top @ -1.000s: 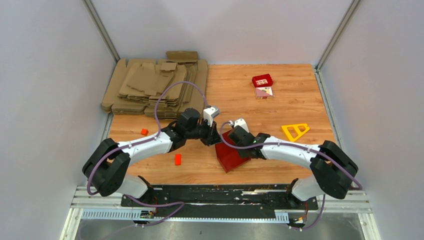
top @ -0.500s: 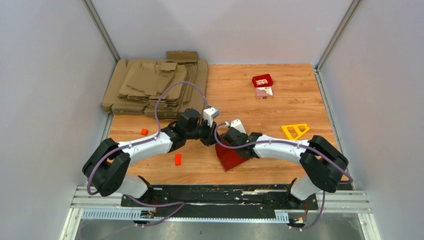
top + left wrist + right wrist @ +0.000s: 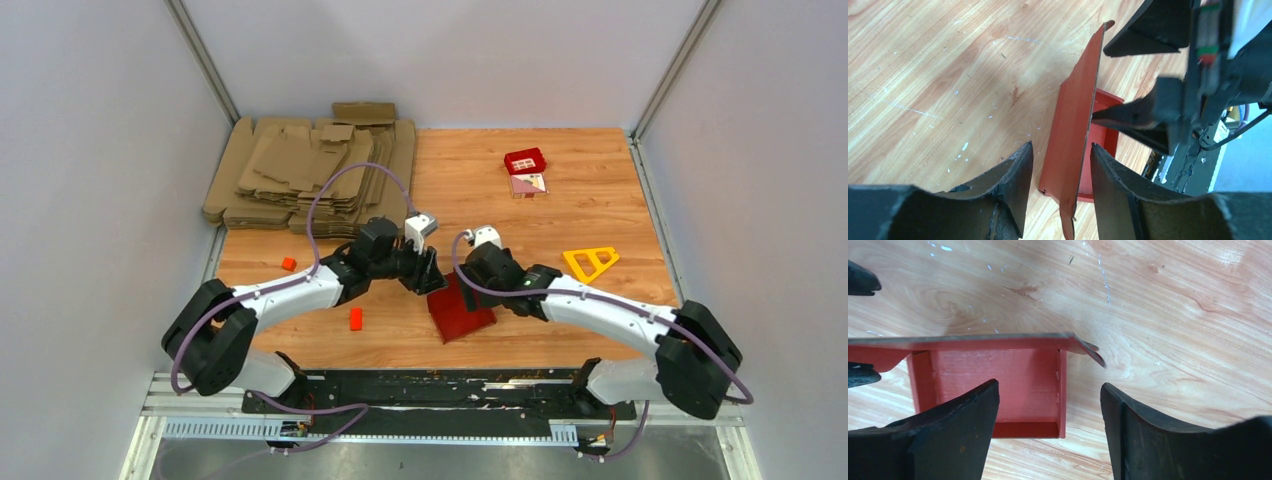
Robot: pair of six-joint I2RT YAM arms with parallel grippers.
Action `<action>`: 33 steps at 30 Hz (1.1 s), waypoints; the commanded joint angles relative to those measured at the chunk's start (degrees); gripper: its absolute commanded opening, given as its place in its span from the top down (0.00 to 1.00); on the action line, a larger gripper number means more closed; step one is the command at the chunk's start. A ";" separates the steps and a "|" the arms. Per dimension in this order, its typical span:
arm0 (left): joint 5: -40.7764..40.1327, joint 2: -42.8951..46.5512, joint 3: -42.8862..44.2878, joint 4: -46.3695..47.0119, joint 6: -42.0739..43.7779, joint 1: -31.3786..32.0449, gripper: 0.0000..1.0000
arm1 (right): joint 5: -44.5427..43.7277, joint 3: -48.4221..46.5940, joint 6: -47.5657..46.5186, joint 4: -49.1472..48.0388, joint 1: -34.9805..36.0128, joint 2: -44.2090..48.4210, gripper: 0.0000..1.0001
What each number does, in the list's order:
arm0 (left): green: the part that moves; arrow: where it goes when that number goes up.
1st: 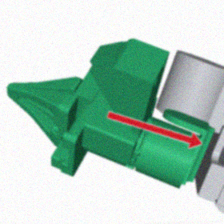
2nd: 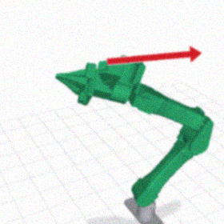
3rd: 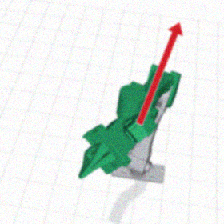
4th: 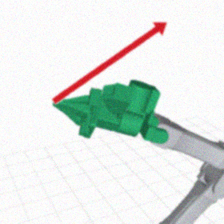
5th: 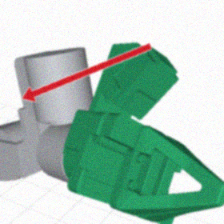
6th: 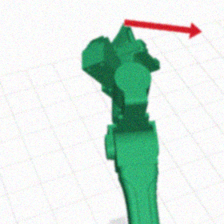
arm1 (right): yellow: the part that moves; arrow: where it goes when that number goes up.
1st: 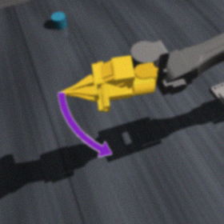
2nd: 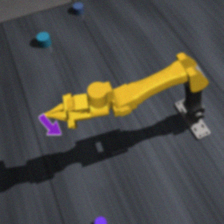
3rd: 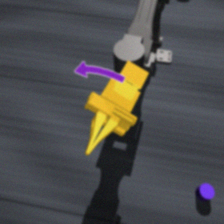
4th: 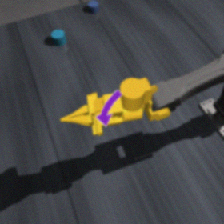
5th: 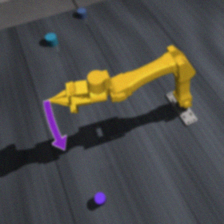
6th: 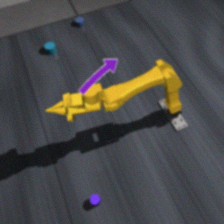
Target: Fold the paper box
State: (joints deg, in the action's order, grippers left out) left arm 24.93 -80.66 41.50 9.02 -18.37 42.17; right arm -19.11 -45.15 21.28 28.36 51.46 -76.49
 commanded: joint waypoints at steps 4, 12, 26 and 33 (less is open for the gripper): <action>-0.07 4.16 -1.45 1.48 0.21 -0.15 0.38 | 11.59 3.90 -2.27 -6.70 -6.90 10.60 0.21; -6.26 12.92 -2.43 -8.75 -2.98 -0.16 0.30 | 16.74 -0.11 -6.90 -6.15 -10.81 11.49 0.11; -3.19 15.44 -8.14 -10.45 -13.25 -0.07 0.56 | 27.23 -4.64 -8.48 -4.72 -13.78 5.29 0.23; -1.63 9.52 -8.66 -2.97 -14.69 -0.01 0.62 | 28.27 -4.22 -8.85 -5.26 -13.80 4.70 0.30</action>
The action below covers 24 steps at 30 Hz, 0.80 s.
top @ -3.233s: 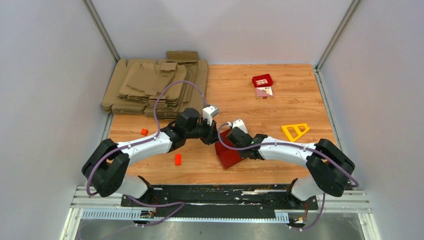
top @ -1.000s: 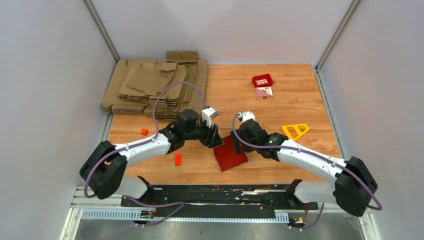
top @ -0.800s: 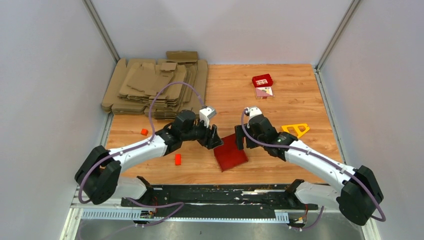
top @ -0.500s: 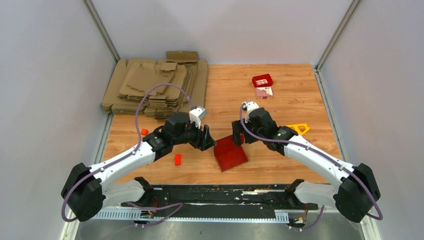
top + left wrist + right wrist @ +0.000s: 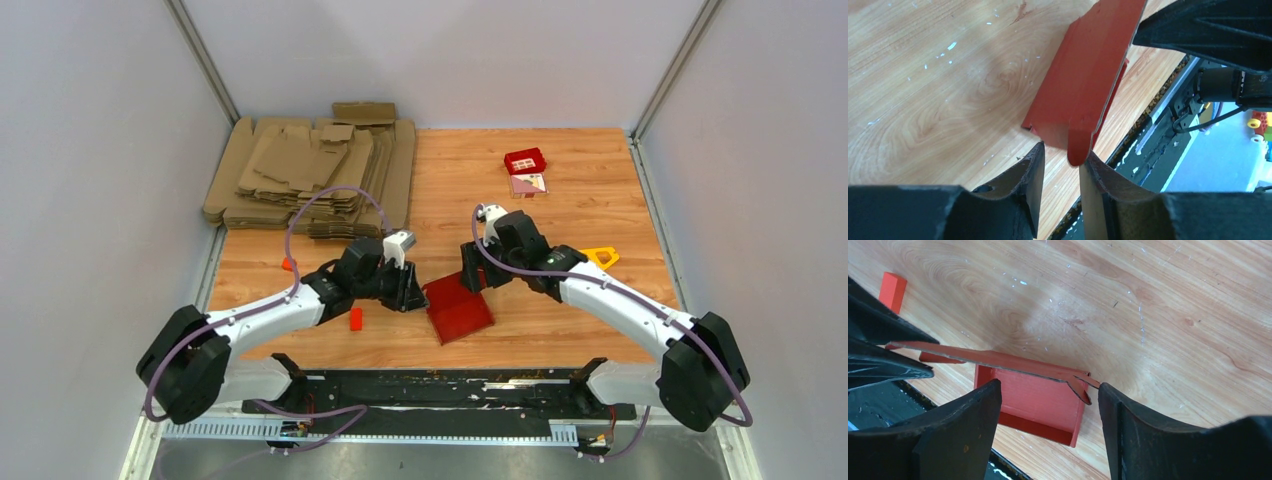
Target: Fold the paper box
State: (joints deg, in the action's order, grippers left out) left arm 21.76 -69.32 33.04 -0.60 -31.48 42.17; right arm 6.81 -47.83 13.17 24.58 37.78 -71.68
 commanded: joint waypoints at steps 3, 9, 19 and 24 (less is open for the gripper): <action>1.36 -3.52 0.07 8.10 -1.42 0.01 0.64 | 3.68 -1.09 -0.34 -2.04 -0.08 -0.11 0.34; 1.36 -5.65 1.07 9.42 -1.22 0.01 0.70 | 6.09 -0.21 1.78 -2.67 -0.09 0.28 0.50; -0.59 -5.50 1.94 8.99 -0.90 0.00 0.72 | 7.22 2.74 5.85 -4.53 -0.13 2.14 0.58; -4.52 -4.11 4.64 2.47 2.87 0.02 0.81 | 3.31 1.69 4.78 -1.52 -0.09 3.75 0.62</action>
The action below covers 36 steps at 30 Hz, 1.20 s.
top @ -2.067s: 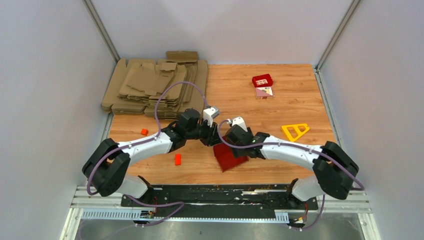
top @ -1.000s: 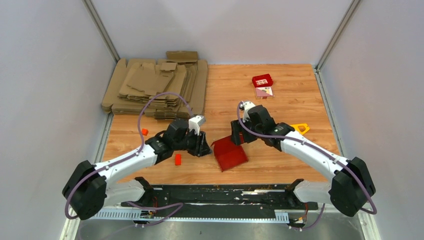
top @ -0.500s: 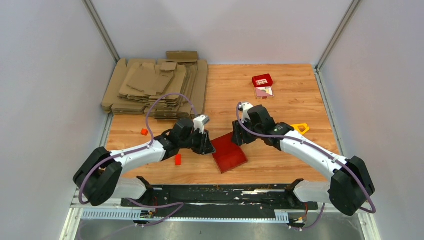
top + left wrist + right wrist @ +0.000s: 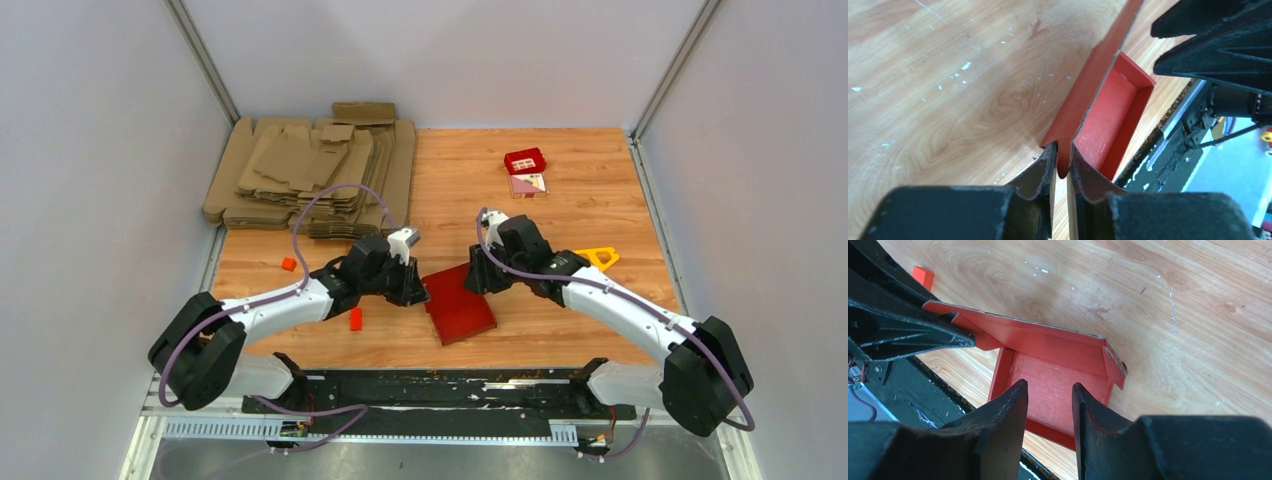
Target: Fold the paper box
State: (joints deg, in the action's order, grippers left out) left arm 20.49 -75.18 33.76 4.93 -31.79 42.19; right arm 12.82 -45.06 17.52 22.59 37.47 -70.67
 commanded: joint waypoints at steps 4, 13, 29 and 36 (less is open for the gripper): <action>-6.06 2.14 8.13 -9.65 8.27 -0.01 0.88 | -6.07 -1.26 -0.09 1.97 0.16 6.48 0.60; -7.68 -1.58 14.18 -13.07 18.07 -0.01 0.94 | -18.05 -0.26 -1.78 4.84 0.23 15.47 0.39; -12.26 -4.01 16.03 -11.32 27.95 1.91 0.98 | -18.14 -3.63 -1.92 0.05 0.16 4.81 0.44; -13.37 -4.80 16.34 -11.66 28.88 2.54 0.98 | -18.93 -7.63 -3.42 2.10 0.22 -2.41 0.48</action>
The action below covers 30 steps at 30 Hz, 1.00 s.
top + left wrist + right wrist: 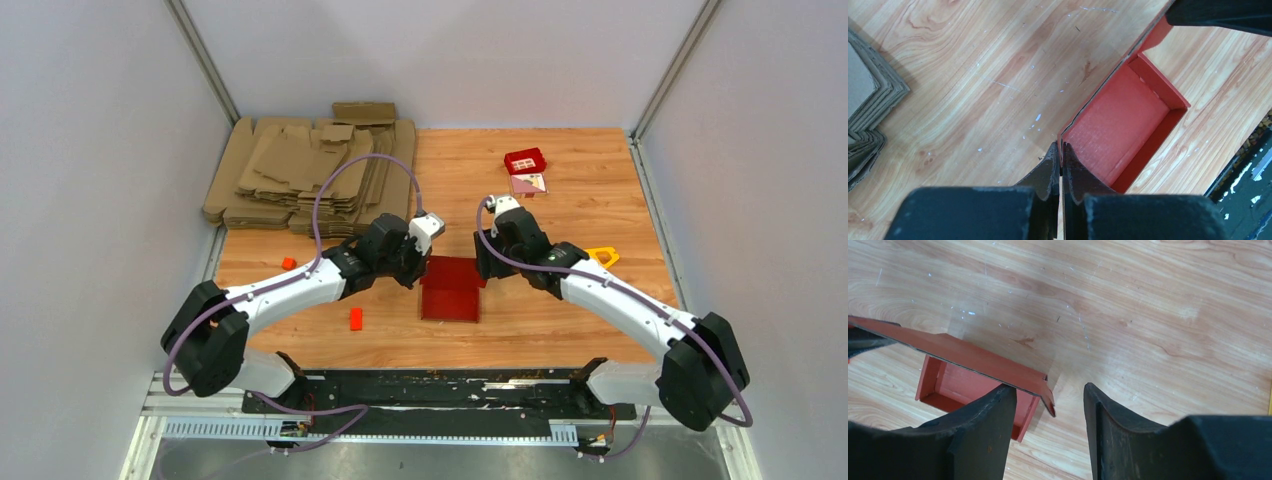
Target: Fold the paper box
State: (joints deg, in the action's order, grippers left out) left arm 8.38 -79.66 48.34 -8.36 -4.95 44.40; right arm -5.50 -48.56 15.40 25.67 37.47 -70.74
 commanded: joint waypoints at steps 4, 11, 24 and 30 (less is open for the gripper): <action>-1.37 -0.90 1.89 1.44 1.92 0.33 0.98 | 0.26 -4.41 -1.08 -0.77 0.12 -3.56 0.53; -1.63 -1.90 2.34 0.92 0.30 0.33 0.95 | 3.73 -3.62 0.92 -0.15 0.10 -3.83 0.58; -5.24 -1.09 1.17 2.34 -4.62 0.36 0.94 | 8.31 -2.34 5.18 0.43 0.07 -4.22 0.61; -8.17 -0.04 -1.52 7.50 -11.71 0.73 0.93 | 10.22 0.54 10.23 -5.24 0.15 -1.49 0.61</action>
State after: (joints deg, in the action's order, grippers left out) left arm 2.79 -81.23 48.10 -6.68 -10.72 44.60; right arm 2.79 -49.41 20.82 25.45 37.47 -75.09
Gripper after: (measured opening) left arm 0.066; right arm 0.394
